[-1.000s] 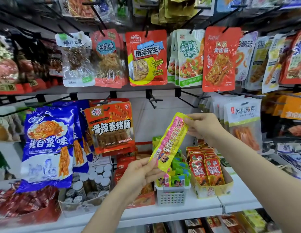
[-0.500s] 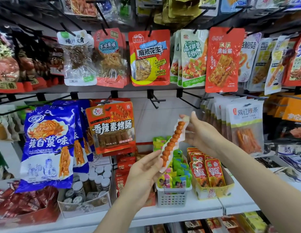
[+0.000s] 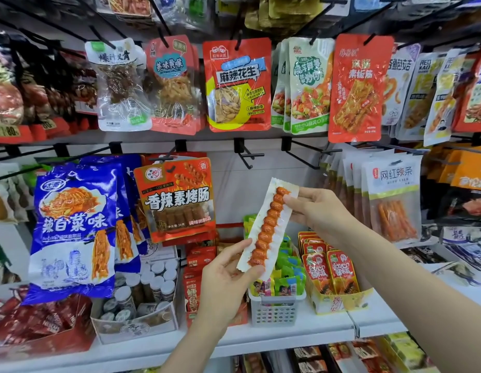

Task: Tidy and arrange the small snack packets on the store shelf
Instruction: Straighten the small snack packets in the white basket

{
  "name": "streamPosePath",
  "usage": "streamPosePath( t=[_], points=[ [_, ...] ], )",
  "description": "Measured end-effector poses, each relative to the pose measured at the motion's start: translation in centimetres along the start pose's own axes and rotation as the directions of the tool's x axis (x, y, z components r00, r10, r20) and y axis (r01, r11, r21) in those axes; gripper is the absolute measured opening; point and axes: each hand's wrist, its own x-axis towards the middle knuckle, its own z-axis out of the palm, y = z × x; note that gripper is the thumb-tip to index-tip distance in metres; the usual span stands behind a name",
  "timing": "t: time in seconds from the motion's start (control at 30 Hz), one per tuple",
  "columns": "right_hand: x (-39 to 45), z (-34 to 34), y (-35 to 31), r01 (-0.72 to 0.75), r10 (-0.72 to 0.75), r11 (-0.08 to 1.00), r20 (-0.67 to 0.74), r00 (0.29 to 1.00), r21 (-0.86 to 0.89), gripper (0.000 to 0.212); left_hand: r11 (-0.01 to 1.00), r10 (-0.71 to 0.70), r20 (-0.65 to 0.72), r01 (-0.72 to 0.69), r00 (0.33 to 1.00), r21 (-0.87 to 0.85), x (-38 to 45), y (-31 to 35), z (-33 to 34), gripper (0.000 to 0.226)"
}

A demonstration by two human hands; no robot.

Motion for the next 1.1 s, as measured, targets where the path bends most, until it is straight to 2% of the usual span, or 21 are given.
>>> streamPosePath(
  t=[0.1,0.13,0.17,0.2,0.27,0.3,0.33,0.4,0.47,0.53,0.57,0.63,0.73,0.83,0.9,0.97,1.07,1.1],
  points=[
    [-0.1,-0.1,-0.1,-0.003,0.003,0.999,0.016,1.0,0.035,0.019,1.0,0.017,0.015,-0.017,1.0,0.021,0.0,-0.1,0.1,0.045],
    [-0.2,0.0,-0.1,-0.01,0.009,0.998,0.024,1.0,0.064,0.019,1.0,-0.003,0.011,0.003,1.0,-0.016,0.0,0.0,0.2,0.042],
    [-0.3,0.0,-0.2,-0.024,0.02,0.995,0.04,0.999,0.1,0.02,0.99,-0.079,0.017,0.081,0.997,-0.113,0.1,0.1,0.3,0.042],
    [-0.3,0.1,-0.2,-0.041,0.032,0.989,0.069,0.997,0.142,0.021,0.936,-0.213,0.062,0.221,0.975,-0.275,0.4,0.4,0.4,0.045],
    [-0.6,0.4,-0.1,-0.074,0.044,0.974,0.141,0.989,0.214,0.023,0.681,-0.446,0.271,0.52,0.853,-0.515,0.9,1.3,0.4,0.068],
    [-0.6,0.5,-0.1,-0.087,0.045,0.967,0.178,0.983,0.238,0.024,0.564,-0.487,0.373,0.611,0.79,-0.556,1.1,1.6,0.4,0.074],
    [-0.7,0.5,-0.1,-0.104,0.048,0.96,0.211,0.976,0.262,0.024,0.495,-0.493,0.446,0.662,0.747,-0.562,1.1,2.0,0.5,0.07],
    [-0.8,0.5,-0.3,-0.142,0.064,0.939,0.247,0.967,0.313,0.021,0.529,-0.467,0.457,0.653,0.757,-0.542,1.4,2.3,0.9,0.05],
    [-0.7,0.4,-0.3,-0.166,0.088,0.925,0.233,0.969,0.341,0.021,0.691,-0.439,0.325,0.546,0.837,-0.474,1.7,2.1,1.3,0.039],
    [-0.7,0.2,-0.3,-0.2,0.122,0.915,0.233,0.965,0.35,0.024,0.873,-0.372,0.136,0.396,0.918,-0.284,1.9,1.4,1.4,0.037],
    [-0.6,0.1,-0.3,-0.22,0.14,0.912,0.239,0.961,0.348,0.029,0.935,-0.315,0.044,0.318,0.948,-0.156,1.9,1.1,1.3,0.034],
    [-0.3,-0.5,-0.3,-0.263,0.191,0.91,0.241,0.952,0.32,0.045,0.982,-0.159,-0.11,0.169,0.981,0.084,1.8,0.5,1.0,0.025],
    [-0.1,-1.3,-0.7,-0.236,0.21,0.968,0.246,0.946,0.084,0.052,0.961,0.045,-0.182,0.007,0.982,0.275,1.8,0.0,0.4,0.02],
    [0.1,-1.8,-0.9,-0.044,0.076,0.987,0.212,0.974,-0.153,0.031,0.894,0.197,-0.164,-0.109,0.967,0.434,2.7,-0.8,-0.2,0.017],
    [0.4,-2.1,-1.0,0.103,-0.054,0.93,0.146,0.988,-0.352,0.023,0.857,0.271,-0.158,-0.163,0.95,0.49,4.1,-1.5,-0.9,0.015],
    [1.0,-2.4,-0.6,0.173,-0.169,0.838,0.056,0.984,-0.517,0.018,0.796,0.273,-0.142,-0.14,0.951,0.589,5.7,-2.6,-1.7,0.02],
    [1.7,-3.2,0.6,0.18,-0.318,0.703,-0.077,0.945,-0.688,0.017,0.675,0.106,-0.1,0.002,0.989,0.737,7.3,-5.1,-2.8,0.03],
    [1.8,-3.7,1.0,0.178,-0.359,0.656,-0.095,0.929,-0.733,0.019,0.642,0.063,-0.055,0.001,0.996,0.767,7.5,-5.9,-3.0,0.032]
  ],
)
